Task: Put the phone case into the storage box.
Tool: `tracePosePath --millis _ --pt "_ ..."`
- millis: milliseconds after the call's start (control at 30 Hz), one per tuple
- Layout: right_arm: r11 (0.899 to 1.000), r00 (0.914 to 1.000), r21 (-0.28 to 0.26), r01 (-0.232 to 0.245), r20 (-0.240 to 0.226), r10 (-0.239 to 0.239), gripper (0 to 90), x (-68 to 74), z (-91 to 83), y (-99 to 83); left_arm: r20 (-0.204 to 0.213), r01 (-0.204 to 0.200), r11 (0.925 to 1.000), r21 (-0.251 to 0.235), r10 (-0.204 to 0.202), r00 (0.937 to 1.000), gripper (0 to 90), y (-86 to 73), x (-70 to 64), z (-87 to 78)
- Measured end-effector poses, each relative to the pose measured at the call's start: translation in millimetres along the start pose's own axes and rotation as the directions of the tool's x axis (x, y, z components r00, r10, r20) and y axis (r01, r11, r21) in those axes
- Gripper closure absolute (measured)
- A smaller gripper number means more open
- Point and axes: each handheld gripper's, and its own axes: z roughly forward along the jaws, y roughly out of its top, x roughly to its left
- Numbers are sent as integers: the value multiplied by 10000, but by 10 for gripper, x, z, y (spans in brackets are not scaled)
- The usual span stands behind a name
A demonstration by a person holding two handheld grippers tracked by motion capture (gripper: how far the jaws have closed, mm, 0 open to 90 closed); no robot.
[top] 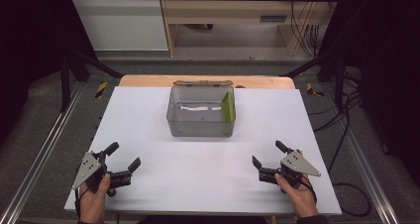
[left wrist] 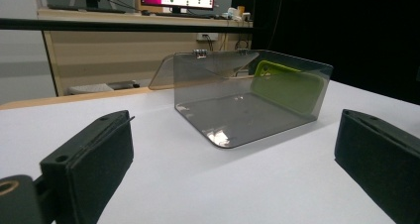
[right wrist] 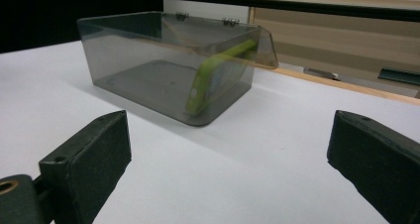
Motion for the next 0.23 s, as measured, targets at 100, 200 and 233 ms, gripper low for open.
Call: tracePosePath --millis 100,200,233 --pt "9997 9998 153 182 -40 -181 31 17 15 -20 32 8 10000 21 -9 10000 16 -1 -7 14" --pt "9997 9998 141 179 -38 -179 31 17 13 -24 30 35 10000 -5 -35 10000 16 1 -4 13" --pt "9997 9998 134 183 -18 -183 31 16 12 -23 27 33 10000 -15 -33 10000 16 1 -1 11"
